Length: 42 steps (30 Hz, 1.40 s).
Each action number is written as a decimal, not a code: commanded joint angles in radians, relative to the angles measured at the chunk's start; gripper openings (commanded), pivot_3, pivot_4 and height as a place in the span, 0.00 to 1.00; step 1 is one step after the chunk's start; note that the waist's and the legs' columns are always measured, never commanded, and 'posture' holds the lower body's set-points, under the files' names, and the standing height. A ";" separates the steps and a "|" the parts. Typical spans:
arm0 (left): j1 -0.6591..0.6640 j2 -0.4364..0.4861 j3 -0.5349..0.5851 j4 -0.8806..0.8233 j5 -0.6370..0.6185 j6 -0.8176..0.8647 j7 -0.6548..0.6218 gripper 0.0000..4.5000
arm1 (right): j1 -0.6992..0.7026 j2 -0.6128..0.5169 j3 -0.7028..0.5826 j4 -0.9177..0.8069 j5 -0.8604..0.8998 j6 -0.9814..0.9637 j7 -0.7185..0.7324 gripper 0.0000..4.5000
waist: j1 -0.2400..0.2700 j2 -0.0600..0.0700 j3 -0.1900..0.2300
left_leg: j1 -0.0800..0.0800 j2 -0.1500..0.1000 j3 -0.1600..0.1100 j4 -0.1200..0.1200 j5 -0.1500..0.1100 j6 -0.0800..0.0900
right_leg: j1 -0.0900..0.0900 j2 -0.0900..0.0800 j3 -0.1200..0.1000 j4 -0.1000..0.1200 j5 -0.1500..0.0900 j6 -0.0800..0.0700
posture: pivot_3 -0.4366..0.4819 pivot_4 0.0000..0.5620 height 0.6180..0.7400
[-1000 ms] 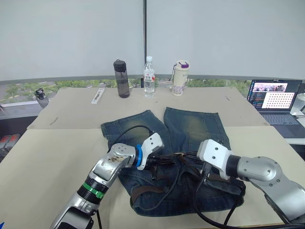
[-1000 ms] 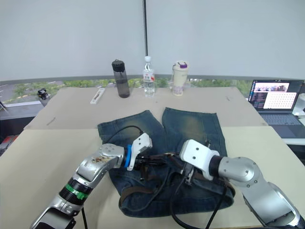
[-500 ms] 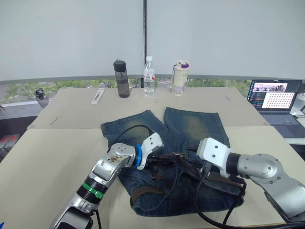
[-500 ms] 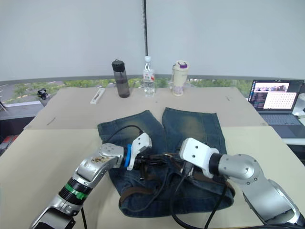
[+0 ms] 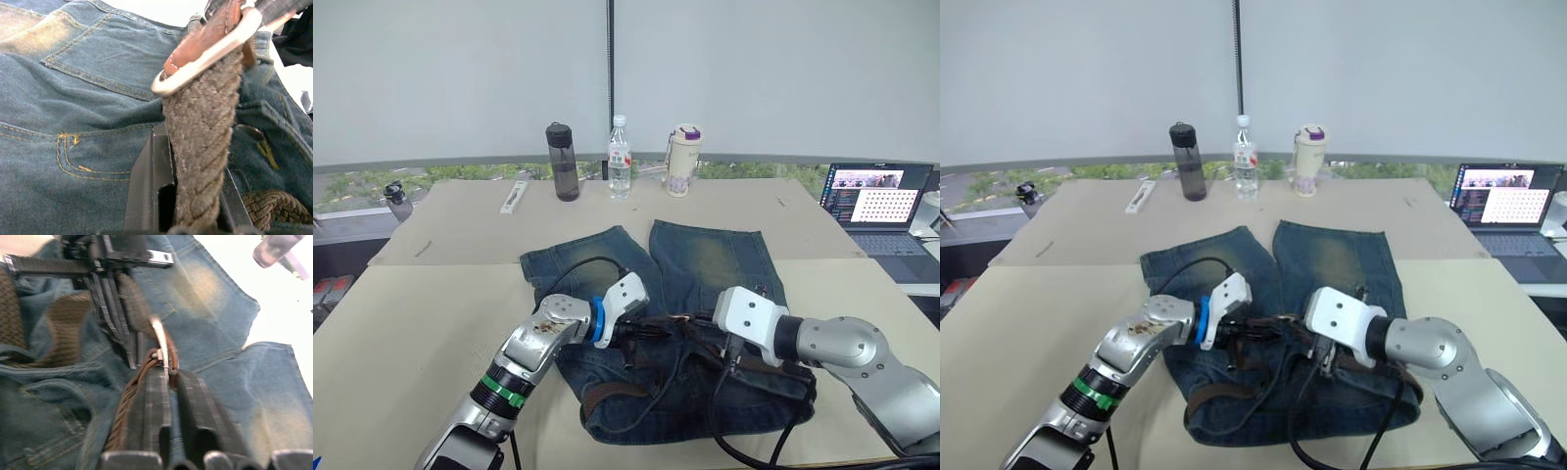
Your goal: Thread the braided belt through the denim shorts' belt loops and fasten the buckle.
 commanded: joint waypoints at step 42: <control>0.025 -0.049 0.059 -0.100 -0.193 -0.063 -0.063 0.53 | 0.098 -0.232 -0.291 -0.038 0.013 -0.199 0.227 0.00 | 0.011 0.003 0.000 | 0.001 -0.002 -0.001 0.002 0.000 0.000 | 0.003 -0.001 0.001 0.000 -0.001 0.002 | 0.48 0.27 1.00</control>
